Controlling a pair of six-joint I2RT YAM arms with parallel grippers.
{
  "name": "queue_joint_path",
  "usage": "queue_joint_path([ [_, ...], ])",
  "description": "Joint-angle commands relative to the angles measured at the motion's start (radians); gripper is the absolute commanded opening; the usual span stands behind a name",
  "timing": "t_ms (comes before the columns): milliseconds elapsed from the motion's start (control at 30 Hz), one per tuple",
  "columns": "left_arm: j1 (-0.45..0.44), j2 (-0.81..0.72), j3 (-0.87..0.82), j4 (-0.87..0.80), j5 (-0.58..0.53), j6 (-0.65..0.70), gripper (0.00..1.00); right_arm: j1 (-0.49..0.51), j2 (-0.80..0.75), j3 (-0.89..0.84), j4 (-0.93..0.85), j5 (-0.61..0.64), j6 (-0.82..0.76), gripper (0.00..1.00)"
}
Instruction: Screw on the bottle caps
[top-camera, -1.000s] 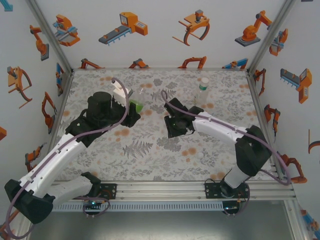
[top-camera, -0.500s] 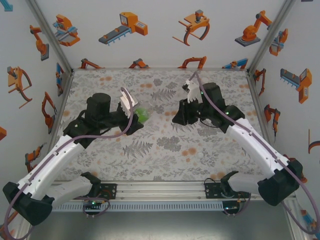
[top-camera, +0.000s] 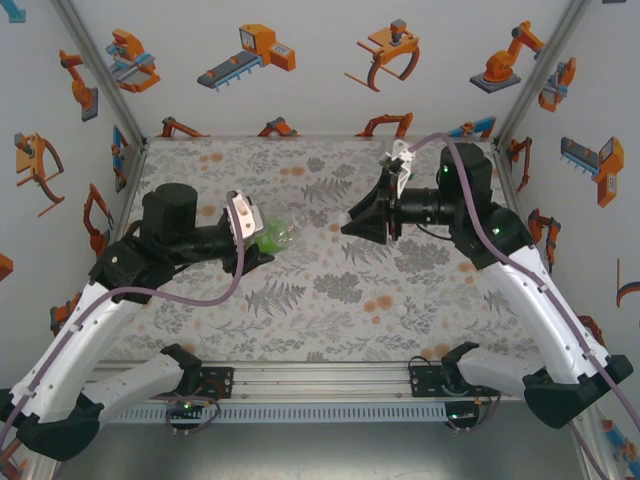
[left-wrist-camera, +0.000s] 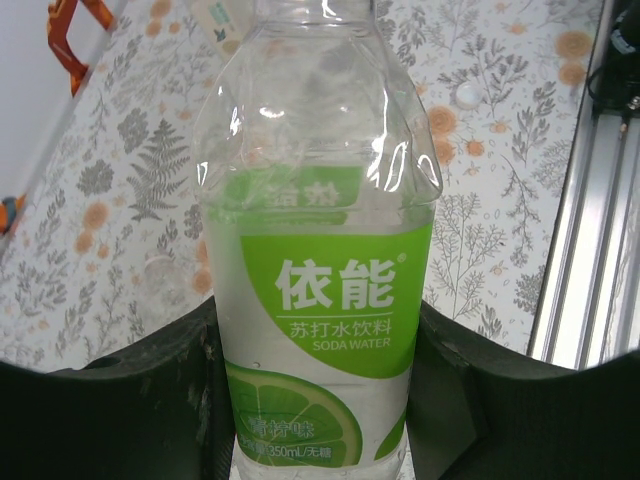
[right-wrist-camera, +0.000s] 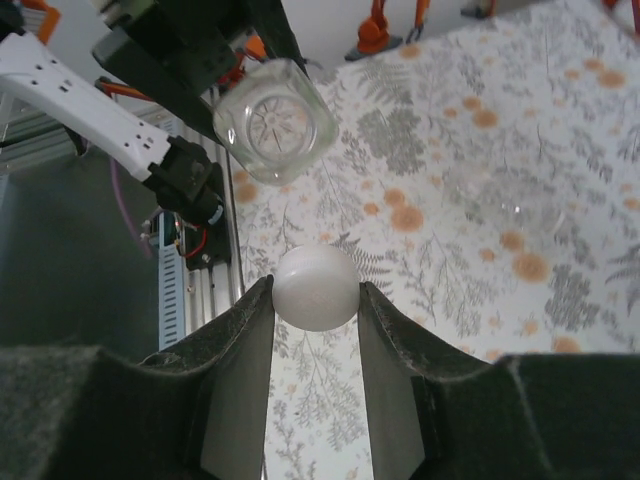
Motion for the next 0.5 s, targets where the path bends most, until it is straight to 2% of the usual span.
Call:
queue_joint_path([
  [0, -0.012, -0.004, 0.050, -0.056, 0.070, 0.073, 0.14, -0.001, -0.009, 0.034, 0.061, -0.121, -0.066, 0.14],
  [267, -0.088, 0.044, 0.093, -0.105, 0.067, 0.085, 0.14, 0.024, 0.005, 0.039, 0.081, -0.177, -0.090, 0.14],
  [467, -0.111, 0.063, 0.103, -0.106, 0.061, 0.080, 0.14, 0.051, 0.016, 0.027, 0.072, -0.226, -0.089, 0.15],
])
